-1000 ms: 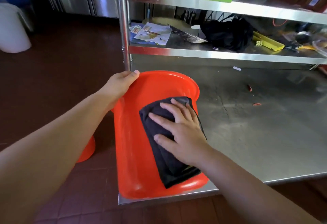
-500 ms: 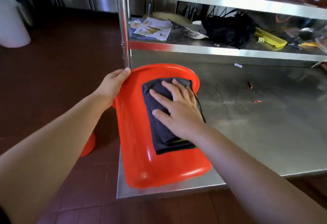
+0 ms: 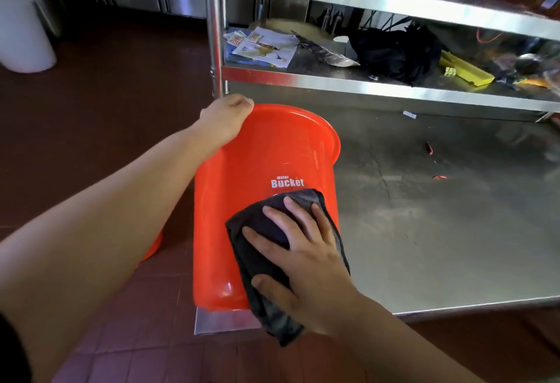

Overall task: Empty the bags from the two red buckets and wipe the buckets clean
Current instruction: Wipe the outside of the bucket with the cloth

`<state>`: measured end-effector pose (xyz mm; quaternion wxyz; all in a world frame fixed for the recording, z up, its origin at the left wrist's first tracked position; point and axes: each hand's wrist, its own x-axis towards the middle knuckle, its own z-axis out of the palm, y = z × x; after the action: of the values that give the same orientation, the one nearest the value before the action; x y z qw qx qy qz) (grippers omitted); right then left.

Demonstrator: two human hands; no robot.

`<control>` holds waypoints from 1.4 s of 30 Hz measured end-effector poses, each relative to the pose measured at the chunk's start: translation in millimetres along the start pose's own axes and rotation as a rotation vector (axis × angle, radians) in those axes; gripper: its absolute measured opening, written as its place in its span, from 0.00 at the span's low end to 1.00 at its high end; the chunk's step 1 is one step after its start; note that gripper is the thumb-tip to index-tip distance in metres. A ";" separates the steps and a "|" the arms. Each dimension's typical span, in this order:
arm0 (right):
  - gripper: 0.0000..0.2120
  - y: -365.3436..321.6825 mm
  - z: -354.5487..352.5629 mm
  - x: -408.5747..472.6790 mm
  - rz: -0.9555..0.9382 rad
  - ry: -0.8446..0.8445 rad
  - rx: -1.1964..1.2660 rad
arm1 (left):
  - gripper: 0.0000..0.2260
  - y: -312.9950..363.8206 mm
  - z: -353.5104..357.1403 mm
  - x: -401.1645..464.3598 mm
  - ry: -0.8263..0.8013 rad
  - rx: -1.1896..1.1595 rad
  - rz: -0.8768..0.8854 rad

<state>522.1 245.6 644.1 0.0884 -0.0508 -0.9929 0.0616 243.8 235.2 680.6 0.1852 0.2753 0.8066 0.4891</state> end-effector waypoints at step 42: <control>0.27 35.8 -2.8 104.4 0.119 0.101 0.106 | 0.14 -45.7 -47.3 -15.8 -0.001 -0.277 -0.104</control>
<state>423.6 292.9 659.8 0.1370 -0.1077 -0.9778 0.1165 217.2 175.9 661.8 0.2470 0.2054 0.7443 0.5855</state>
